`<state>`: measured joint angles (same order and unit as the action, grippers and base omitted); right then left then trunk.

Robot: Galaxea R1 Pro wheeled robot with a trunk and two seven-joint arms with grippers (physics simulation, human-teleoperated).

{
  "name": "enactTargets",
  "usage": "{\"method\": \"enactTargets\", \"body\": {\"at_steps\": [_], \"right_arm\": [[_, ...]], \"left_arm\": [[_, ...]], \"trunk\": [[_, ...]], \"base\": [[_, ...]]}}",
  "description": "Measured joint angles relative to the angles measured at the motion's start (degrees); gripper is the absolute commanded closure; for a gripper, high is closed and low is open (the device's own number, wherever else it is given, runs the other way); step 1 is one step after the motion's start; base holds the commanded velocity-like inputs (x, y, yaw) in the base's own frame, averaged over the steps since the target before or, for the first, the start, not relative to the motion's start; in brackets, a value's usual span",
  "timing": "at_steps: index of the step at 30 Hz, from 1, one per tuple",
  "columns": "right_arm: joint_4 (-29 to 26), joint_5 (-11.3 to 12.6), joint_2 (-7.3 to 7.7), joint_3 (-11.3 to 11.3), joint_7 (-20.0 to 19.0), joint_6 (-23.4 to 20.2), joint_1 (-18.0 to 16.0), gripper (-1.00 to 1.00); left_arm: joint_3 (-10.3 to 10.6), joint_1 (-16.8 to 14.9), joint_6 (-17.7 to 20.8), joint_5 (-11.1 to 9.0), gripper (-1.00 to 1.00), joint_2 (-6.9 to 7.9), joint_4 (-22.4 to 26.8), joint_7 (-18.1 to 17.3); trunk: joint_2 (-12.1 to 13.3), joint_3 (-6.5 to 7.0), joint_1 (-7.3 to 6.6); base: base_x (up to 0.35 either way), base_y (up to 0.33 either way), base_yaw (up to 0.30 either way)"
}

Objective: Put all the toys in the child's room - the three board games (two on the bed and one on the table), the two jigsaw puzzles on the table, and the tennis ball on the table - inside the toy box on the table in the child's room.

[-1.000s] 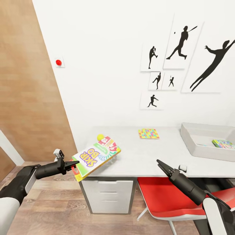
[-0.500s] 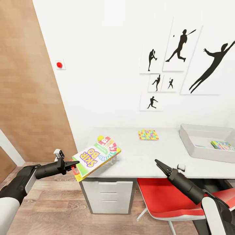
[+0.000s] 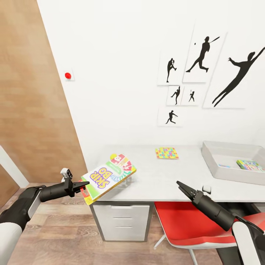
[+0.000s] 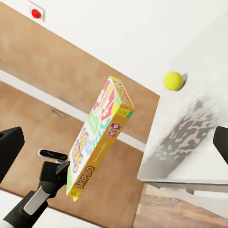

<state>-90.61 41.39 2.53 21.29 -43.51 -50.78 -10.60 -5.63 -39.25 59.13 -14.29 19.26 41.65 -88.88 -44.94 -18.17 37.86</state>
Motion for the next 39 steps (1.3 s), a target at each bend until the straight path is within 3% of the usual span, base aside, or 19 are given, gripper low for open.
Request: {"method": "enactTargets", "body": {"at_steps": [7, 23, 39], "right_arm": [[0.0, 0.0, -0.33, -0.1, -0.1, 0.1, 0.0, -1.0], [0.0, 0.0, -0.59, -0.5, -0.3, 0.1, 0.0, -1.0], [0.0, 0.0, -0.75, -0.3, -0.4, 0.9, 0.0, -1.0]], "left_arm": [[0.0, 0.0, -0.2, -0.1, 1.0, -0.06, 0.0, 0.0], [0.0, 0.0, -0.3, -0.1, 1.0, -0.04, 0.0, 0.0], [0.1, 0.0, -0.3, -0.1, 1.0, -0.11, 0.0, 0.0]], "trunk": [[2.8, 1.36, -1.54], [9.2, 5.1, -5.06], [15.7, 8.05, -8.58]], "base": [[0.0, 0.0, -0.066], [0.0, 0.0, -0.219], [0.0, 0.0, -0.017]]}}
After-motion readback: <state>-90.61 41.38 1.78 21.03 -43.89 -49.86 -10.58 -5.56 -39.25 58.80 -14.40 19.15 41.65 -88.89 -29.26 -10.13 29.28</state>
